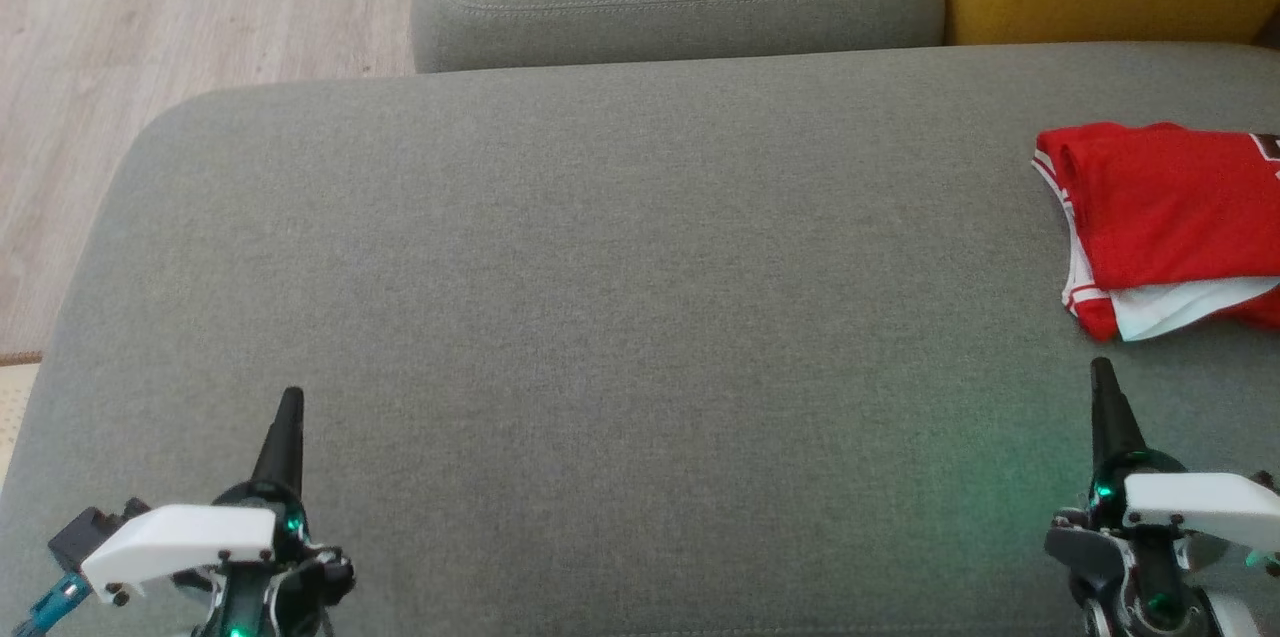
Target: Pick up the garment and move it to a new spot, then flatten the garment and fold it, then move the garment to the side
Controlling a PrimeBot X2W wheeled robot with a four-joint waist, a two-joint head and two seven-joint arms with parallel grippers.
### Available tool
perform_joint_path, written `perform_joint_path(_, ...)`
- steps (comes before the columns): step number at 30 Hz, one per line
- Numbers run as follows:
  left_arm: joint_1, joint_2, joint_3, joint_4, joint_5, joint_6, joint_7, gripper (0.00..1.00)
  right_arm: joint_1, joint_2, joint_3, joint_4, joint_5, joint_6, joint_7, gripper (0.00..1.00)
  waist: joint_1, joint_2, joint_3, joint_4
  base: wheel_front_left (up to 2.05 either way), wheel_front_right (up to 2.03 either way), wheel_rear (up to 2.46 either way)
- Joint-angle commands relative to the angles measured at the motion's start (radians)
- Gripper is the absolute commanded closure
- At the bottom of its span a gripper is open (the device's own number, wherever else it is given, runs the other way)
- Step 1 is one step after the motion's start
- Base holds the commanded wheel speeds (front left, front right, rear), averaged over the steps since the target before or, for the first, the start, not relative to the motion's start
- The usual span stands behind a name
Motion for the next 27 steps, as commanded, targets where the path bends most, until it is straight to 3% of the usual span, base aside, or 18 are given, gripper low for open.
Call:
perform_joint_path(1,-0.063,0.010,0.040,-0.035,-0.033,-0.015,0.012,1.00,-0.060,-0.011,0.009,-0.043,0.037,-0.001,0.009,1.00,-0.0001,0.0000,0.001,0.000,0.00,0.00,0.00)
perform_joint_path(19,-0.095,0.008,0.081,-0.036,-0.210,-0.048,0.062,1.00,-0.072,-0.011,-0.020,-0.058,0.224,-0.001,0.048,1.00,-0.0001,0.0000,0.006,0.005,0.00,0.00,0.00)
perform_joint_path(27,-0.095,0.007,0.084,-0.036,-0.210,-0.048,0.063,1.00,-0.072,-0.010,-0.021,-0.058,0.224,-0.001,0.049,1.00,-0.0001,0.0000,0.006,0.005,0.00,0.00,0.00)
